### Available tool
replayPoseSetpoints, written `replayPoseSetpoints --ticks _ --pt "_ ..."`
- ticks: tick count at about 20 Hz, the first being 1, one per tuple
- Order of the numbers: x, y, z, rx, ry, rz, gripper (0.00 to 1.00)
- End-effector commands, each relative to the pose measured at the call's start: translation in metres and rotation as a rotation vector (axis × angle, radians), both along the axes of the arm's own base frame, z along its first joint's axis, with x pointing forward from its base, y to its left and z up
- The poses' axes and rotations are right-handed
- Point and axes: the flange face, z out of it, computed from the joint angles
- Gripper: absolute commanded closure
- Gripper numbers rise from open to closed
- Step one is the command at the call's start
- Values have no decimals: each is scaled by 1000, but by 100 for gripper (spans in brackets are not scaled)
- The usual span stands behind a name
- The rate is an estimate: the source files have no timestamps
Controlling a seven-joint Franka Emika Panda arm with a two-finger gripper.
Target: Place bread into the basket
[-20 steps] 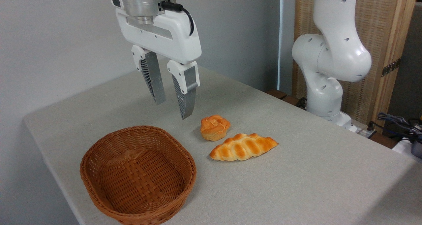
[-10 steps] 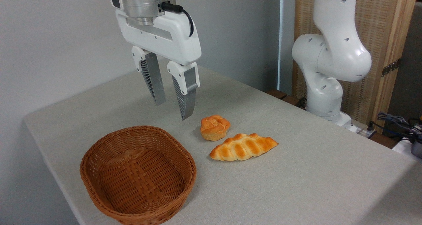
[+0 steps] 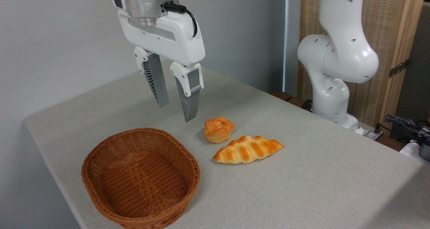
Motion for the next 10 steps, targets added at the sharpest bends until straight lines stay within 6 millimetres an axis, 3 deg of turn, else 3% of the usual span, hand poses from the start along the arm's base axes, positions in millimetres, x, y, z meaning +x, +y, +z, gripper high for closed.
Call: replayPoseSetpoints --ticks 1,10 --pt "0 1 1 -3 2 -10 0" --pt "0 0 -1 -3 -1 -13 0"
